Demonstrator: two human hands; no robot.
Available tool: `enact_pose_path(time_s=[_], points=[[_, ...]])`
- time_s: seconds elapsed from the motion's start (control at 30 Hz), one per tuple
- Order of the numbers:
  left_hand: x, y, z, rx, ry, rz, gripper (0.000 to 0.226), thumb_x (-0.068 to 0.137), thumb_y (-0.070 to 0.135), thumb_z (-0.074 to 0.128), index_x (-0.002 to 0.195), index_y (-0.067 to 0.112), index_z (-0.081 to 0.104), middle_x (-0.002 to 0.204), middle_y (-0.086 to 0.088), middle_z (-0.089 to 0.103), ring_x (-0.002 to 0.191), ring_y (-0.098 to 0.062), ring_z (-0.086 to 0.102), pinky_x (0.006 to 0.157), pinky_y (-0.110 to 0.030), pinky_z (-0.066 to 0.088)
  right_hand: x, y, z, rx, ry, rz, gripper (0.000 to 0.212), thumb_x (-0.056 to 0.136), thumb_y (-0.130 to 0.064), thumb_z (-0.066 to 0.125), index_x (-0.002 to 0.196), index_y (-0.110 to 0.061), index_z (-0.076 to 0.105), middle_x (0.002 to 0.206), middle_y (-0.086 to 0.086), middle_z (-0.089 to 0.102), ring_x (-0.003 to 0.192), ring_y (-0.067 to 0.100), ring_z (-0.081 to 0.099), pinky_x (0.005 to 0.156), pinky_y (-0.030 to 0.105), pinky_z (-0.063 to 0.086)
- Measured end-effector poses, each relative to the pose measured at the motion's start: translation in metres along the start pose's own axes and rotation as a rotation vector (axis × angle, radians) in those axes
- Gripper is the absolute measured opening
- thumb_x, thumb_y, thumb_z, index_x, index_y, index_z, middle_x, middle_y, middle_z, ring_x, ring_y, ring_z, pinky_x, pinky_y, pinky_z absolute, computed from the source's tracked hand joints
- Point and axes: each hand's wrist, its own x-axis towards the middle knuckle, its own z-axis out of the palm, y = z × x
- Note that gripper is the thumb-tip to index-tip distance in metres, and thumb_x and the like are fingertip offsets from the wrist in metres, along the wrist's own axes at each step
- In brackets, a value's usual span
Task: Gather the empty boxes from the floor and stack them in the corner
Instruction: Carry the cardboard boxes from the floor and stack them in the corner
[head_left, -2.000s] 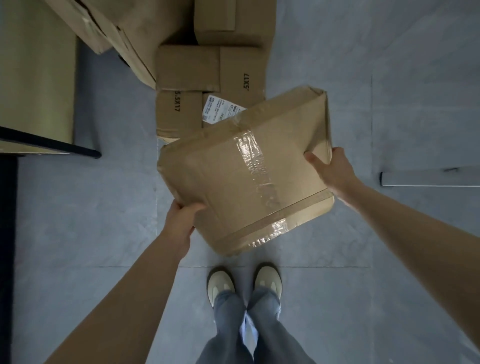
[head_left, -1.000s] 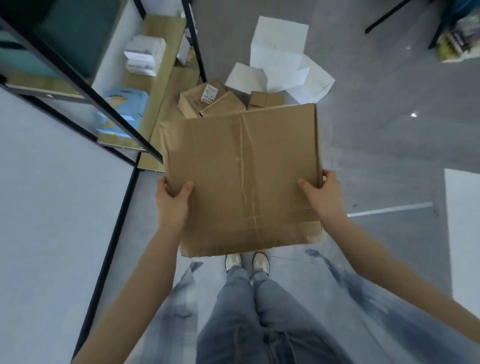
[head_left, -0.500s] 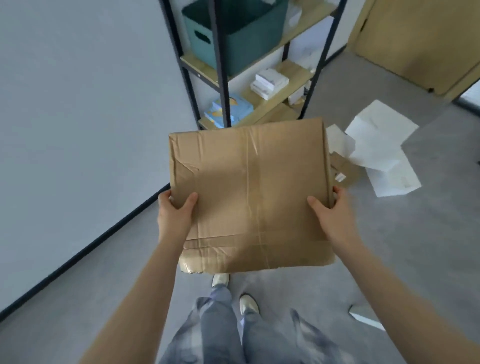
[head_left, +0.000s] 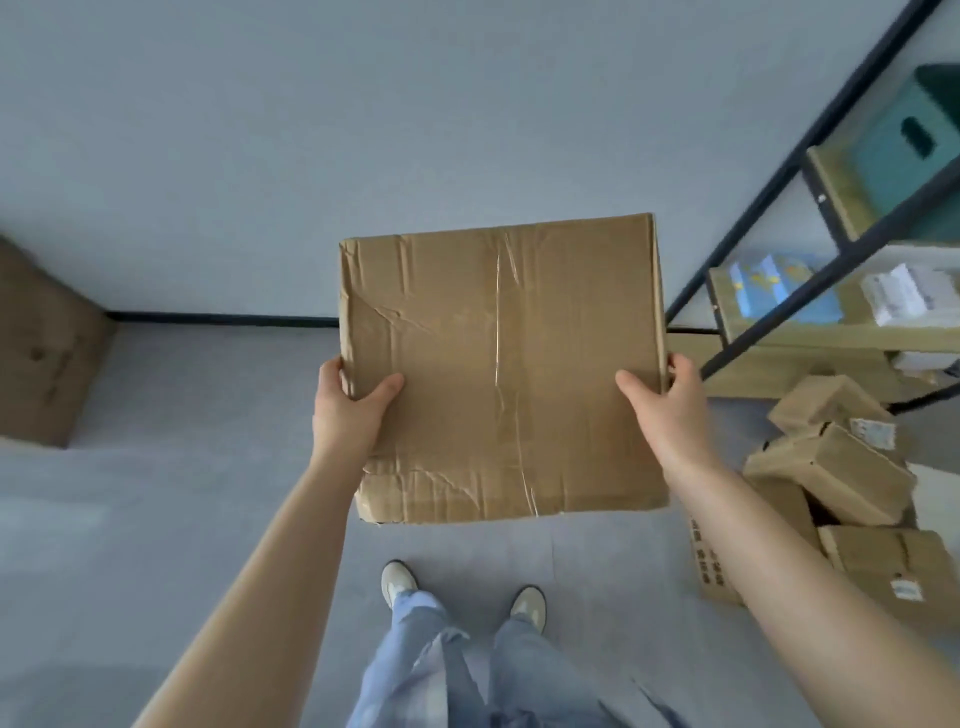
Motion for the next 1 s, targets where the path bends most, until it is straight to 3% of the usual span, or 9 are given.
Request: enact_pose_path(time_s=[0.1, 0.2, 0.37, 0.5, 0.67, 0.87, 1.0], points=[[0.020, -0.022, -0.077, -0.069, 0.116, -0.062, 0.075, 0.078, 0.035, 0.079, 0.142, 0.029, 0.041, 0.125, 0.008, 0.059, 0.105, -0.015, 0.062, 0.088, -0.036, 0.053, -0.011, -0.045, 0.077, -0.044, -0.134, -0.071, 0.057, 0.087, -0.034, 0.066, 0.136, -0.015, 0.043, 0.119, -0.004, 0.056, 0.106, 0.015, 0.054, 0.090, 0.030, 0.041], [0.038, -0.038, -0.144, -0.101, 0.213, -0.112, 0.076, 0.077, 0.033, 0.080, 0.142, 0.031, 0.041, 0.125, 0.010, 0.058, 0.107, -0.015, 0.061, 0.091, -0.036, 0.051, -0.024, -0.083, 0.148, -0.072, -0.247, -0.104, 0.055, 0.085, -0.037, 0.066, 0.132, -0.018, 0.044, 0.118, -0.003, 0.058, 0.106, 0.019, 0.057, 0.093, 0.037, 0.047], [0.073, -0.055, -0.241, -0.149, 0.375, -0.165, 0.071, 0.077, 0.032, 0.079, 0.139, 0.022, 0.046, 0.121, 0.006, 0.059, 0.107, -0.016, 0.059, 0.090, -0.033, 0.049, -0.049, -0.143, 0.262, -0.054, -0.389, -0.163, 0.055, 0.088, -0.033, 0.064, 0.135, -0.015, 0.042, 0.110, -0.007, 0.052, 0.098, 0.015, 0.053, 0.081, 0.029, 0.041], [0.103, -0.068, -0.300, -0.167, 0.477, -0.211, 0.069, 0.076, 0.034, 0.079, 0.136, 0.021, 0.048, 0.120, 0.005, 0.060, 0.109, -0.019, 0.060, 0.096, -0.041, 0.051, -0.062, -0.185, 0.336, -0.087, -0.478, -0.212, 0.056, 0.089, -0.033, 0.063, 0.137, -0.016, 0.041, 0.110, -0.008, 0.050, 0.100, 0.015, 0.052, 0.082, 0.029, 0.040], [0.153, -0.080, -0.345, -0.193, 0.578, -0.261, 0.069, 0.071, 0.040, 0.080, 0.132, 0.022, 0.052, 0.118, 0.005, 0.062, 0.109, -0.019, 0.061, 0.099, -0.044, 0.050, -0.056, -0.233, 0.419, -0.146, -0.564, -0.266, 0.056, 0.091, -0.033, 0.062, 0.139, -0.016, 0.040, 0.119, -0.005, 0.051, 0.103, 0.014, 0.050, 0.085, 0.028, 0.040], [0.232, -0.069, -0.376, -0.251, 0.680, -0.309, 0.065, 0.073, 0.037, 0.081, 0.130, 0.021, 0.054, 0.117, 0.005, 0.063, 0.107, -0.018, 0.062, 0.098, -0.042, 0.051, -0.023, -0.301, 0.518, -0.229, -0.657, -0.314, 0.061, 0.091, -0.036, 0.062, 0.142, -0.015, 0.037, 0.138, 0.003, 0.050, 0.124, 0.027, 0.051, 0.099, 0.038, 0.043], [0.288, -0.053, -0.402, -0.295, 0.754, -0.363, 0.061, 0.073, 0.038, 0.080, 0.127, 0.022, 0.056, 0.113, 0.006, 0.065, 0.106, -0.019, 0.063, 0.098, -0.043, 0.051, -0.003, -0.365, 0.587, -0.275, -0.742, -0.372, 0.057, 0.092, -0.034, 0.061, 0.140, -0.015, 0.039, 0.135, 0.003, 0.052, 0.122, 0.027, 0.052, 0.096, 0.036, 0.044]])
